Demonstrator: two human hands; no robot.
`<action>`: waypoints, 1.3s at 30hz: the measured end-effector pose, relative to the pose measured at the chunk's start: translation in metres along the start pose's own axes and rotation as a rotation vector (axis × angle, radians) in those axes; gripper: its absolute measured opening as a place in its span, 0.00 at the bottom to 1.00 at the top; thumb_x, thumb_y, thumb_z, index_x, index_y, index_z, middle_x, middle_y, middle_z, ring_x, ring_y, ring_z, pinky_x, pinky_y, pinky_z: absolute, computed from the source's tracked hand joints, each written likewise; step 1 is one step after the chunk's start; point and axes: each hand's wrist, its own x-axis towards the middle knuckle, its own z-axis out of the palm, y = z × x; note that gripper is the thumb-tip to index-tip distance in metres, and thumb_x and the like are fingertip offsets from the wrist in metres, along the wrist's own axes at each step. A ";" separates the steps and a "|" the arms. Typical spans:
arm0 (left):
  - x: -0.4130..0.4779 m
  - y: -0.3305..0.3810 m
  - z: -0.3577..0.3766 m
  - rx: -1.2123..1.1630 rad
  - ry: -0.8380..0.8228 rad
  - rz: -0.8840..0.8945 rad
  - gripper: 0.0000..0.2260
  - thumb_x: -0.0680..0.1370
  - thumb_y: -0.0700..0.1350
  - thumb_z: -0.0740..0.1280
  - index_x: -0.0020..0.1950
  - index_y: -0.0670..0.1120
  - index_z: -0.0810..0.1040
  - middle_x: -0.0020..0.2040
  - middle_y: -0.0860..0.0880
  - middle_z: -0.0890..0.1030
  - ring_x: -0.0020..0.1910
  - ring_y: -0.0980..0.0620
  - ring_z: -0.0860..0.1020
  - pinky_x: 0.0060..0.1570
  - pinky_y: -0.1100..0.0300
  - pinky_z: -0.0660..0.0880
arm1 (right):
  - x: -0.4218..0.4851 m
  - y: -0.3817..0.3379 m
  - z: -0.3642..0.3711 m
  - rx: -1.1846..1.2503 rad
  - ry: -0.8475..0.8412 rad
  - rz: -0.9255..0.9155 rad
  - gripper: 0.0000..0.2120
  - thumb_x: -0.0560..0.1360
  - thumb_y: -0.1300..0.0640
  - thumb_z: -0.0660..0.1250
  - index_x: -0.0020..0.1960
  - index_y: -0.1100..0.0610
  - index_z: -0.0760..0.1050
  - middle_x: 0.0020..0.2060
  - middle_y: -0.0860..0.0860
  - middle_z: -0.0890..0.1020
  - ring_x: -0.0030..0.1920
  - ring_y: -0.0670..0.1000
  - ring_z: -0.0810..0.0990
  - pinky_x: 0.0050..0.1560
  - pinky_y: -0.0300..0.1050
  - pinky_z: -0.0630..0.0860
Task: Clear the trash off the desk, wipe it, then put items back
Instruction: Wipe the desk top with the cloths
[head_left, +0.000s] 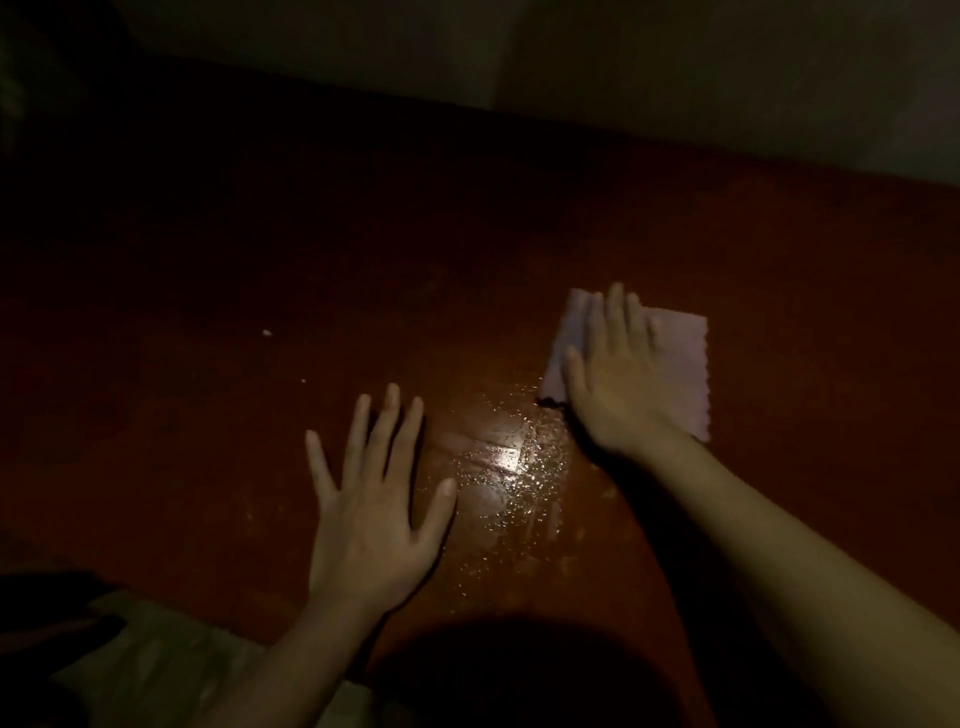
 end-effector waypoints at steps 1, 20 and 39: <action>0.000 -0.001 0.001 -0.004 -0.015 -0.002 0.31 0.79 0.63 0.47 0.78 0.49 0.52 0.79 0.50 0.49 0.78 0.51 0.44 0.72 0.42 0.33 | -0.006 -0.015 0.008 0.014 -0.001 -0.068 0.32 0.76 0.45 0.30 0.76 0.59 0.34 0.75 0.58 0.35 0.74 0.54 0.31 0.72 0.50 0.30; 0.007 -0.008 -0.003 -0.199 0.049 0.036 0.33 0.78 0.65 0.41 0.78 0.48 0.51 0.78 0.53 0.45 0.77 0.53 0.42 0.72 0.45 0.30 | -0.116 -0.067 0.040 -0.005 0.034 -0.123 0.29 0.81 0.44 0.34 0.77 0.57 0.39 0.76 0.55 0.40 0.76 0.52 0.36 0.74 0.49 0.35; -0.037 -0.090 -0.019 -0.058 -0.011 0.155 0.30 0.79 0.61 0.43 0.79 0.50 0.48 0.79 0.51 0.43 0.77 0.52 0.39 0.71 0.39 0.33 | -0.197 -0.138 0.069 -0.018 0.068 -0.002 0.29 0.81 0.44 0.34 0.77 0.58 0.42 0.76 0.56 0.45 0.76 0.52 0.39 0.74 0.48 0.39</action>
